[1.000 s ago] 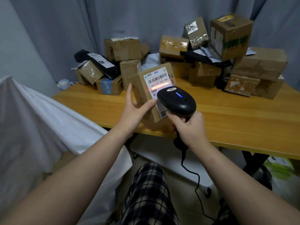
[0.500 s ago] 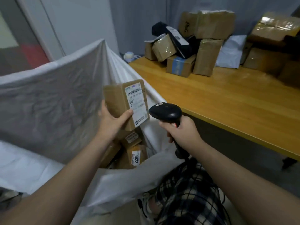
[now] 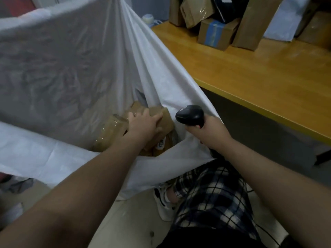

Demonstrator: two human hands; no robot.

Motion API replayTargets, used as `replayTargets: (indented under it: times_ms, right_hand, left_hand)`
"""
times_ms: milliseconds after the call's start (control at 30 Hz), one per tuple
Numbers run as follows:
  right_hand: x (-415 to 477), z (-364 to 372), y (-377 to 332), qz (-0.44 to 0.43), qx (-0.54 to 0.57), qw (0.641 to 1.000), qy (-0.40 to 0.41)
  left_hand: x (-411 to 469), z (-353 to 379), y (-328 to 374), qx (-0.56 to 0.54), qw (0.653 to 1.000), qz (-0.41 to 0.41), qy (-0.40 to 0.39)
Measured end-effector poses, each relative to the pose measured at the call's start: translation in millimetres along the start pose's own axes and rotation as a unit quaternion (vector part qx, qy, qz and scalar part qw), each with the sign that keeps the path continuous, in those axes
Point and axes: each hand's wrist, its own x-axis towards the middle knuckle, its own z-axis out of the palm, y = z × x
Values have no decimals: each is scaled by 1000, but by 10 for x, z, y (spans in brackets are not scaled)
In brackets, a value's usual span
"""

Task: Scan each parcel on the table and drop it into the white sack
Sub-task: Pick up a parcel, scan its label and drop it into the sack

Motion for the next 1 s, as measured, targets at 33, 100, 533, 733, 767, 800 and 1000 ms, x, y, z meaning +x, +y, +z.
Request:
replayTargets:
  times_ms: [33,100,533,733,767,800,1000]
  right_hand:
    - [-23,-38,-2,-8,-4,1000,8]
    - [-72,-127,3,-2,2,1000,31]
    - [-119,-1826,316,140,398,884,200]
    - [103,-2201,807,191,553,779,228]
    - [168,-2250,867,190,563,771,231]
    - [236,-2292,920,188,571,765,232]
    - [731,-2425,1150,202,590,748,229]
  left_hand:
    - [31,-82,89,-16,1000,4,8]
    - [42,-237,244,-35,998,6,59]
    - [303,-1446,1374,-196,948,130,213]
    - [941,-1609,1874,-286,927,148,192]
    - [1076,-1653,1946,-290,925,144,197]
    - [1215,-1710,2014,-295,924,138,203]
    - [2087,-2107,2347,-335,910,77,231]
